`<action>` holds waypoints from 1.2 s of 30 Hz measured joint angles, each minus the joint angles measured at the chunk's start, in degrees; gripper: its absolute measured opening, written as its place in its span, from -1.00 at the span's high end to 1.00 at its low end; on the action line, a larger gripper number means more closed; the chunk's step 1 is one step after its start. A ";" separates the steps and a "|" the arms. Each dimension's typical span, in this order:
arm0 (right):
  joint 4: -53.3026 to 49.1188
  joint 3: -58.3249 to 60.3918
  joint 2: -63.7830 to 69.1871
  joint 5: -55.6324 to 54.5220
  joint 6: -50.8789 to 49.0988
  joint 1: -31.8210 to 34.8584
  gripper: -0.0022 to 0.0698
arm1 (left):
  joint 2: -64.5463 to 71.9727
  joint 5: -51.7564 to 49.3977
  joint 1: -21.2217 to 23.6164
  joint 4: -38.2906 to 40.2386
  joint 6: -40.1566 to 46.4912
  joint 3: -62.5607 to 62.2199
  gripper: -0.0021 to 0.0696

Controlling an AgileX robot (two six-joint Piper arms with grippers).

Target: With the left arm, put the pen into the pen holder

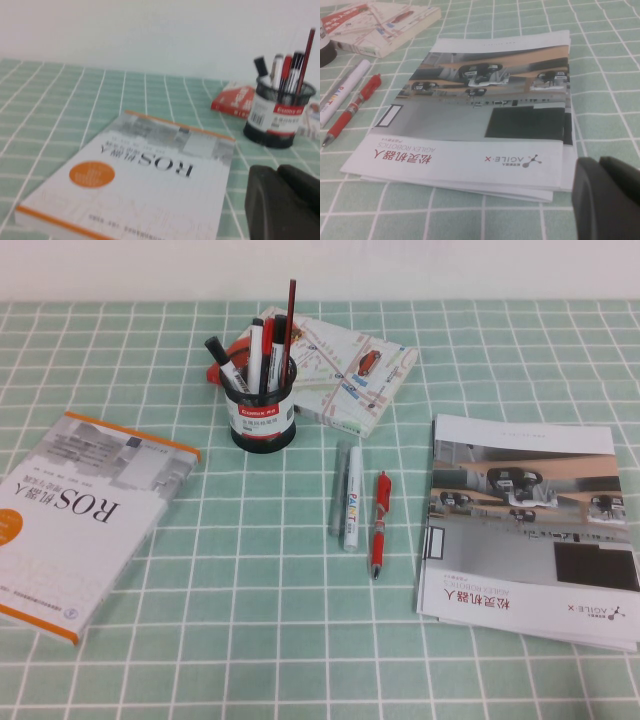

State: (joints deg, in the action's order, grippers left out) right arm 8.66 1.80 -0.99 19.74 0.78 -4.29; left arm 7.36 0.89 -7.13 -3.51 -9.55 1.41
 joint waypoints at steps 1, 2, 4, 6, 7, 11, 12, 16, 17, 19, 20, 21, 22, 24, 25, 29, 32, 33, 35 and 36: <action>0.00 0.00 0.00 0.00 0.00 0.00 1.00 | -0.82 -1.62 0.00 0.00 -0.10 0.03 0.95; 0.00 0.00 0.00 0.00 0.00 0.00 1.00 | -1.79 -3.19 0.00 -0.13 -0.26 0.15 0.95; 0.00 0.00 0.00 0.00 0.00 0.00 1.00 | -3.56 -6.52 0.00 -0.23 -0.88 0.15 0.95; 0.00 0.00 0.00 0.00 0.00 0.00 1.00 | -5.67 -10.56 0.00 -0.27 -1.49 0.15 0.95; 0.00 0.00 0.00 0.00 0.00 0.00 1.00 | -6.48 -12.07 0.00 -0.27 -1.58 0.15 0.95; 0.00 0.00 0.00 0.00 0.00 0.00 1.00 | -7.84 -19.61 0.00 -0.27 -1.87 0.15 0.95; 0.00 0.00 0.00 0.00 0.00 0.00 1.00 | -7.84 -21.01 0.00 -0.27 -1.91 0.15 0.95; 0.00 0.00 0.00 0.00 0.00 0.00 1.00 | -7.84 -22.17 0.00 -0.27 -0.95 0.04 0.95; 0.00 0.00 0.00 0.00 0.00 0.00 1.00 | -7.84 -22.15 0.00 -0.27 -0.52 -0.06 0.95; 0.00 0.00 0.00 0.00 0.00 0.00 1.00 | -7.84 -22.28 0.00 -0.27 0.03 -0.06 0.95; 0.00 0.00 0.00 0.00 0.00 0.00 1.00 | -7.84 -22.43 0.00 -0.17 0.16 -0.06 0.95; 0.00 0.00 0.00 0.00 0.00 0.00 1.00 | -7.84 -22.43 0.00 -0.17 0.40 -0.06 0.95; 0.00 0.00 0.00 0.00 0.00 0.00 1.00 | -7.84 -22.43 0.00 -0.04 0.57 -0.06 0.95; 0.00 0.00 0.00 0.00 0.00 0.00 1.00 | -7.84 -22.51 0.00 0.62 1.87 -0.06 0.95; 0.00 0.00 0.00 0.00 0.00 0.00 1.00 | -7.84 -22.51 0.00 1.08 2.55 -0.06 0.95; 0.00 0.00 0.00 0.00 0.00 0.00 1.00 | -7.84 -22.56 0.00 1.87 4.07 -0.06 0.95; 0.00 0.00 0.00 0.00 0.00 0.00 1.00 | -7.84 -22.56 0.00 2.14 4.65 -0.06 0.95; 0.00 0.00 0.00 0.00 0.00 0.00 1.00 | -7.84 -22.56 0.00 2.14 4.66 -0.06 0.95; 0.00 0.00 0.00 0.00 0.00 0.00 1.00 | -7.84 -22.56 0.00 2.25 4.74 -0.06 0.95; 0.00 0.00 0.00 0.00 0.00 0.00 1.00 | -7.84 -22.56 0.00 2.25 4.74 -0.13 0.95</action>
State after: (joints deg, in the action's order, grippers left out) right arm 8.66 1.80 -0.99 19.74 0.78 -4.29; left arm -0.48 -21.67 -7.13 -1.26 -4.80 1.27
